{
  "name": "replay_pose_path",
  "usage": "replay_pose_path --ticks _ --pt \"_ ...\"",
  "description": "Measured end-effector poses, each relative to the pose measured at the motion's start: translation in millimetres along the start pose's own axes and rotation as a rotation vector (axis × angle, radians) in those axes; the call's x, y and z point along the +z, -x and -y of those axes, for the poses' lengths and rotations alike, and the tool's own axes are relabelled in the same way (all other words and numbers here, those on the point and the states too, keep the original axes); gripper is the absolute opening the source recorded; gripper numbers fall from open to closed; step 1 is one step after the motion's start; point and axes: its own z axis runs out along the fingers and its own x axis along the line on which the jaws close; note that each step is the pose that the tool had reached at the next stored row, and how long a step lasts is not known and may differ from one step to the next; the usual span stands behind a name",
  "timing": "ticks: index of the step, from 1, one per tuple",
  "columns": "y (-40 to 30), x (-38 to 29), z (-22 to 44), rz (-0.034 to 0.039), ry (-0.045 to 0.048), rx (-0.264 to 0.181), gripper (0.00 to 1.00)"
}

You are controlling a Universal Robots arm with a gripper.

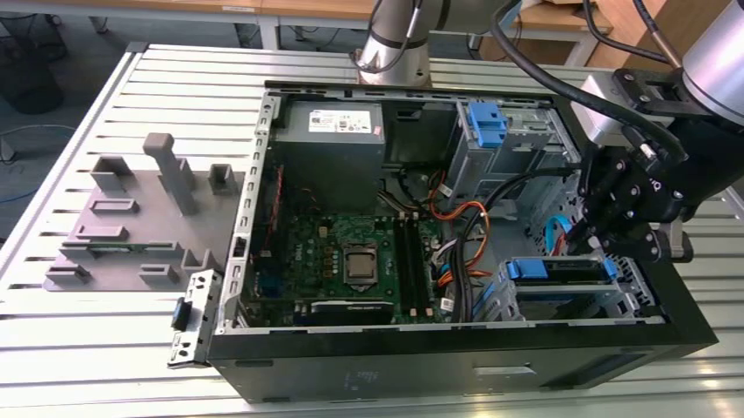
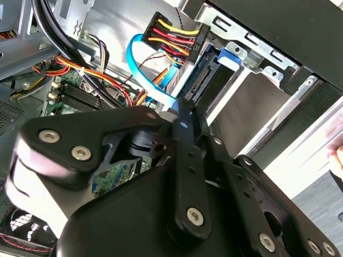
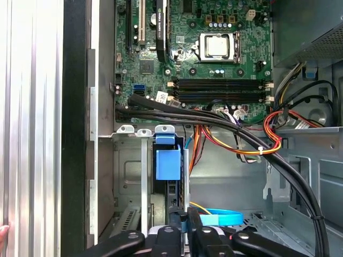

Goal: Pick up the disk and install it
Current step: 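Insert the first disk wire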

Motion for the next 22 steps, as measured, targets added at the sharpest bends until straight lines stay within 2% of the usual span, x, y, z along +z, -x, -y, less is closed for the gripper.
replay_pose_path --ticks 1,3,10,22 --pt "0.0 0.0 0.0 0.0000 0.0000 0.000 0.17" --pt "0.0 0.0 0.0 0.0000 0.0000 0.000 0.16" --pt "-0.2 0.0 0.0 0.0000 0.0000 0.000 0.16" --pt "-0.3 5.5 0.2 0.0000 0.0000 0.000 0.16"
